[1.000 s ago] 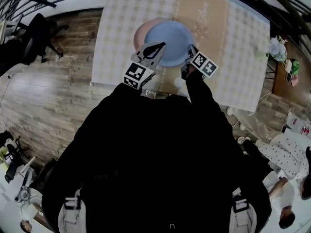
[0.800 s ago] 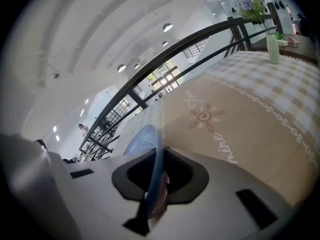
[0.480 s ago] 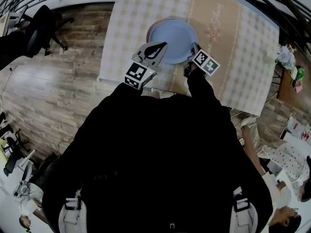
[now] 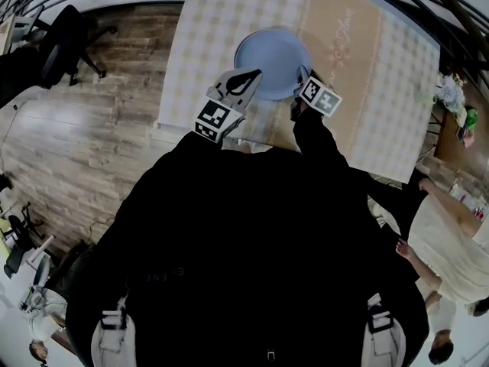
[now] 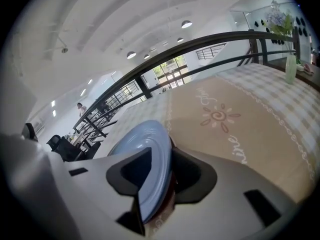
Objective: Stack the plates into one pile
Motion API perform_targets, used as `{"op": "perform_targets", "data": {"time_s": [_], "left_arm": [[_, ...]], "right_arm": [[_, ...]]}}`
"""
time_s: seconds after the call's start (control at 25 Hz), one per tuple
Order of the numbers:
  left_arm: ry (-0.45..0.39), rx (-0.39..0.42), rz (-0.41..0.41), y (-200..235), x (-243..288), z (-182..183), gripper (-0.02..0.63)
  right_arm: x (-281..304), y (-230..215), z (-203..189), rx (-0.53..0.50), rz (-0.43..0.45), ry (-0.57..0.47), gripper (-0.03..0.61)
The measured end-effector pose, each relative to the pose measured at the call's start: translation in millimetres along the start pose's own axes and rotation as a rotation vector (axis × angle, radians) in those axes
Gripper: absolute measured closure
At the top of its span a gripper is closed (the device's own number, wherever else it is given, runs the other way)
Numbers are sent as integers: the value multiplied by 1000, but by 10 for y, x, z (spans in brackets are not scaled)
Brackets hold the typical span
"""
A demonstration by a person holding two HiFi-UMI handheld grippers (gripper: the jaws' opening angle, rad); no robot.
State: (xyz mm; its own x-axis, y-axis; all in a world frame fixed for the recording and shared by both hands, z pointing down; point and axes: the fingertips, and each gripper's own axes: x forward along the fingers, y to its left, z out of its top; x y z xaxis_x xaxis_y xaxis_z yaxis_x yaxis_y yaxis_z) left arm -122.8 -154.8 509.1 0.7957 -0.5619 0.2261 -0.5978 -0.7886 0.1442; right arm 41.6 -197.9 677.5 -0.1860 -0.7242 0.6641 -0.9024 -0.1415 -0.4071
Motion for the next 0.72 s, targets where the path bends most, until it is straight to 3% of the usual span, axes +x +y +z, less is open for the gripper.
{"op": "perform_targets", "data": {"time_s": [0.16, 0.44, 0.64, 0.72], "left_arm": [[10, -23, -4, 18, 6, -75, 600], [3, -41, -17, 7, -26, -50, 600], [17, -39, -24, 8, -56, -37, 600], [27, -49, -38, 13, -46, -52, 600]], "right_arm": [[-51, -52, 3, -10, -23, 5, 399], [-188, 35, -11, -31, -6, 2, 414], [-327, 312, -73, -164, 138, -24, 443], [-467, 499, -42, -217, 224, -35, 482]]}}
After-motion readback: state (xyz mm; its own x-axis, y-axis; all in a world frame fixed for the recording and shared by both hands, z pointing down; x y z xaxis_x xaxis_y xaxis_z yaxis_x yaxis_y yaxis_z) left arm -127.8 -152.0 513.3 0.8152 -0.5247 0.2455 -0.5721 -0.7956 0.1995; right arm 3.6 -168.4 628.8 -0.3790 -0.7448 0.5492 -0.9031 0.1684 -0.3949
